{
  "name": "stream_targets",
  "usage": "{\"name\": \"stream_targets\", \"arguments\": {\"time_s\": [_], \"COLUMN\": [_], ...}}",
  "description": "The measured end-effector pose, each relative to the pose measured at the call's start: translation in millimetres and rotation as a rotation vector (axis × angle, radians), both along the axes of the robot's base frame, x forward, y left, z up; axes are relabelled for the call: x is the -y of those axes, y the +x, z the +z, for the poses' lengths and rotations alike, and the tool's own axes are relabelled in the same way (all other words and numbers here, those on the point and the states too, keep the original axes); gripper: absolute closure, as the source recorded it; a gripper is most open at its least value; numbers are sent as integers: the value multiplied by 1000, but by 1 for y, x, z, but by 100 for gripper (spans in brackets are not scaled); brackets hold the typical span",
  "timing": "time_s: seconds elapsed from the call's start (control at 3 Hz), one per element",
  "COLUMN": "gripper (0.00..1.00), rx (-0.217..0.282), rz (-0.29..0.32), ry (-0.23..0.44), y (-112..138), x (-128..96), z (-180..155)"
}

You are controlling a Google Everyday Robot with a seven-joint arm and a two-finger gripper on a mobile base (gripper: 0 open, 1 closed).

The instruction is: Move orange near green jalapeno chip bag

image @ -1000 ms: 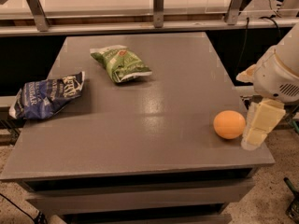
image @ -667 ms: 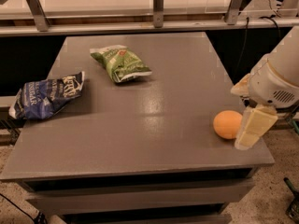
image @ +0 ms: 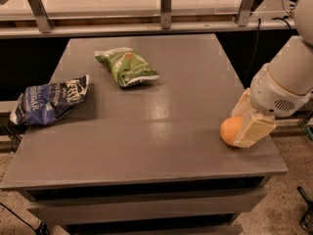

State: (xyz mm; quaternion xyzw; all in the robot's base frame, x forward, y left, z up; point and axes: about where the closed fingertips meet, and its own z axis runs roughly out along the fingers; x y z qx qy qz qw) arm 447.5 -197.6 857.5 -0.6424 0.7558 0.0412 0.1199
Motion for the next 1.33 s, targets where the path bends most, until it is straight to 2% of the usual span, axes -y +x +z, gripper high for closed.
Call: {"name": "stream_targets", "arguments": {"time_s": [0.33,0.67,1.0,1.33], "gripper": [87,100,100,100], "rx": [5,57,140,214], "rz": [35,55,52,70], "ry": [25,88,158,197], "y": [12,37,80,114], "x": [-16,-33,-53,-82], "z": [1,24,58,79]}}
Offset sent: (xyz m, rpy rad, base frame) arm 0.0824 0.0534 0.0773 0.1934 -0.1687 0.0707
